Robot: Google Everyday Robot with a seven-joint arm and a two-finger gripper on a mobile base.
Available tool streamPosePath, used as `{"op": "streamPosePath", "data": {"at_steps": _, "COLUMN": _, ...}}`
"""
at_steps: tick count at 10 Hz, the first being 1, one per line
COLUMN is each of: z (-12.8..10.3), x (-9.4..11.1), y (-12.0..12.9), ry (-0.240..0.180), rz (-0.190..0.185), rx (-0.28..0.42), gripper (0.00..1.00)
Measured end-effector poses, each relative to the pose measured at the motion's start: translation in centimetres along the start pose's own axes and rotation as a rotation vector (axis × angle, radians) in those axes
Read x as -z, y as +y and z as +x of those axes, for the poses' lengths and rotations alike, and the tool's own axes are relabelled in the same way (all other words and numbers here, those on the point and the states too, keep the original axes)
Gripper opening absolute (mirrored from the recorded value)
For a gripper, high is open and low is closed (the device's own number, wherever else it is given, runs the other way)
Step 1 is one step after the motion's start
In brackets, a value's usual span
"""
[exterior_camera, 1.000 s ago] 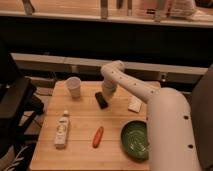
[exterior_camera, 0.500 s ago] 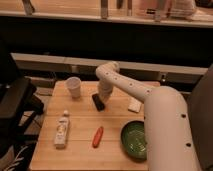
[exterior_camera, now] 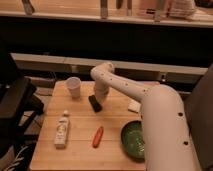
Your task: Push the eraser across the table
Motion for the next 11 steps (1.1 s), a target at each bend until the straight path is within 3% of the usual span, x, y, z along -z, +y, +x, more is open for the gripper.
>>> {"op": "streamPosePath", "data": {"at_steps": 11, "z": -2.4, "x": -0.4, "y": 0.3, "ry": 0.005, "rz": -0.038, "rx": 0.091, "gripper": 0.00}}
